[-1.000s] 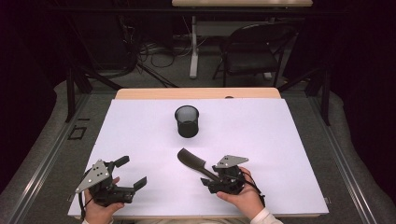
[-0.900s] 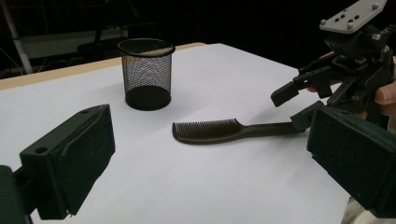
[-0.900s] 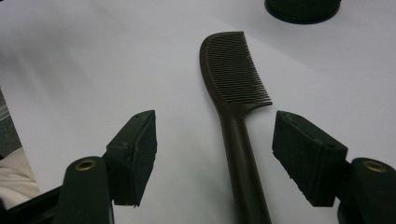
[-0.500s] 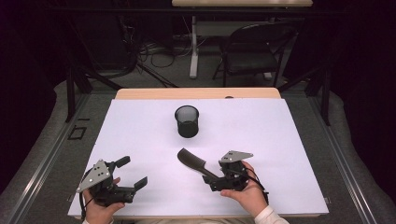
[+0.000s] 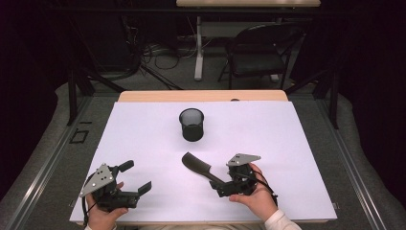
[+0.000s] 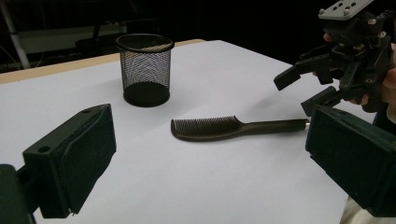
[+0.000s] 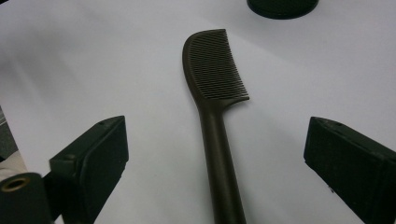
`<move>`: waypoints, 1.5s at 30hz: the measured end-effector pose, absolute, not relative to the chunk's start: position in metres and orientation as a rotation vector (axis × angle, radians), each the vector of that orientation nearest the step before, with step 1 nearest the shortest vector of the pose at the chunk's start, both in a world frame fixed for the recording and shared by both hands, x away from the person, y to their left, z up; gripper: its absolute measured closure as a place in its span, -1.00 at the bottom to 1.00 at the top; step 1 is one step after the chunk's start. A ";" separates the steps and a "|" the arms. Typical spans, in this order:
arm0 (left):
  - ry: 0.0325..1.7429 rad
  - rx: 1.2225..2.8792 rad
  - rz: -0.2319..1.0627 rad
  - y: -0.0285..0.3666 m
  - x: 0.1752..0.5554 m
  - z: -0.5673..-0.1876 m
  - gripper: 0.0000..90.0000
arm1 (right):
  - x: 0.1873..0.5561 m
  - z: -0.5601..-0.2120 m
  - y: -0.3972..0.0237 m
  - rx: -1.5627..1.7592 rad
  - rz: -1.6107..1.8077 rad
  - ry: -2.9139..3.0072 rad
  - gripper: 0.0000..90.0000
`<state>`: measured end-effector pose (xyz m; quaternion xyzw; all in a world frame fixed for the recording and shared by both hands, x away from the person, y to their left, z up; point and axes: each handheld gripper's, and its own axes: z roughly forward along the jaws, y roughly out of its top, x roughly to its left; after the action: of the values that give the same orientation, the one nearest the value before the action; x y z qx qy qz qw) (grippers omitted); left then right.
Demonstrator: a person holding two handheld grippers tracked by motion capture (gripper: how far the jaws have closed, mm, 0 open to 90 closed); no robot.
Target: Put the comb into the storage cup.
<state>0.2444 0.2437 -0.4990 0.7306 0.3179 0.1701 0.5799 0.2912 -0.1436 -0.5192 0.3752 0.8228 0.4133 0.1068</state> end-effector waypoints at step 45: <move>0.748 1.724 0.384 0.242 0.246 -0.501 -0.96 | 0.314 -0.499 -0.129 0.937 0.811 2.675 -0.90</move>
<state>0.2459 0.2423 -0.5010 0.7357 0.3192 0.1639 0.5744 0.3142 -0.1291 -0.4985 0.3164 0.9031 0.2738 0.0963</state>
